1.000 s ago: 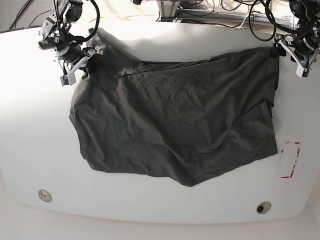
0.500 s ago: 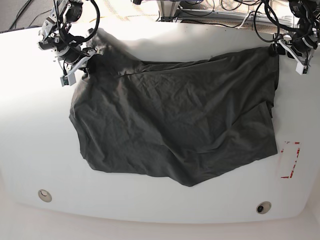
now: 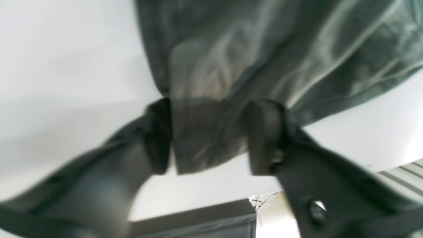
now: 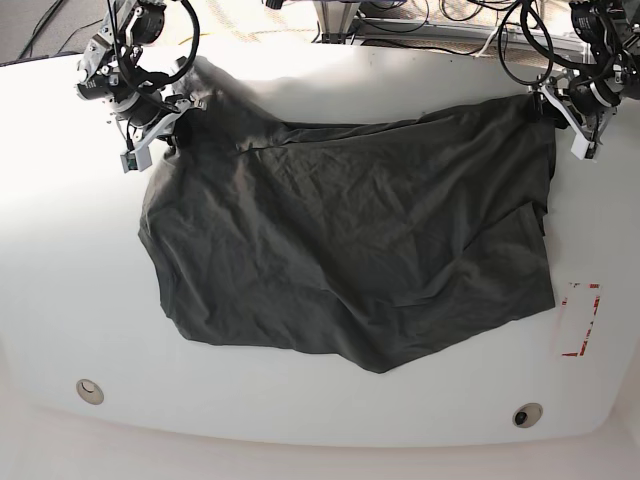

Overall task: Layout the t-shirt on the table in an organized manner, then fold the t-shirt properly
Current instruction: 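Grasp the shirt edge with both grippers, spaced apart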

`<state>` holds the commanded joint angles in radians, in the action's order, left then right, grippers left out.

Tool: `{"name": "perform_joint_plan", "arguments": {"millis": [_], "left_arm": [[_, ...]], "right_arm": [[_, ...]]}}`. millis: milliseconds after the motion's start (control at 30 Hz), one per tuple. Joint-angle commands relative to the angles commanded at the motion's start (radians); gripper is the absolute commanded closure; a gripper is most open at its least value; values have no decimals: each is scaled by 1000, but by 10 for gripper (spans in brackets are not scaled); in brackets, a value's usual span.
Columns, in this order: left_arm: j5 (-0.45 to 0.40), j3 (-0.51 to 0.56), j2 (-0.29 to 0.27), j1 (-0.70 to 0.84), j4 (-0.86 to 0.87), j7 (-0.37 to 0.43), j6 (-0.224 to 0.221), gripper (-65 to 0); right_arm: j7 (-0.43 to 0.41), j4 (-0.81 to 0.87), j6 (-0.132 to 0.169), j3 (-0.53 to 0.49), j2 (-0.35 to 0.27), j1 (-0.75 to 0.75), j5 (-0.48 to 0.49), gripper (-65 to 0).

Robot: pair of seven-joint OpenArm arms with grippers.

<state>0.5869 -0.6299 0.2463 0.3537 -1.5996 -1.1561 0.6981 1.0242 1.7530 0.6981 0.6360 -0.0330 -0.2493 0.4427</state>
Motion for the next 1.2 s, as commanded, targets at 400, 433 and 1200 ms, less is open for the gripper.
{"name": "perform_joint_plan", "arguments": {"millis": [400, 433, 1200], "left_arm": [[-5, 3, 0, -3, -2, 5, 0, 0], [-5, 3, 0, -3, -3, 5, 0, 0], [57, 0, 35, -106, -399, -75, 0, 0]], "right_arm": [[0, 2, 0, 0, 0, 0, 0, -48], [0, 2, 0, 0, 0, 0, 0, -46], [43, 267, 0, 48, -26, -48, 192, -2]]}}
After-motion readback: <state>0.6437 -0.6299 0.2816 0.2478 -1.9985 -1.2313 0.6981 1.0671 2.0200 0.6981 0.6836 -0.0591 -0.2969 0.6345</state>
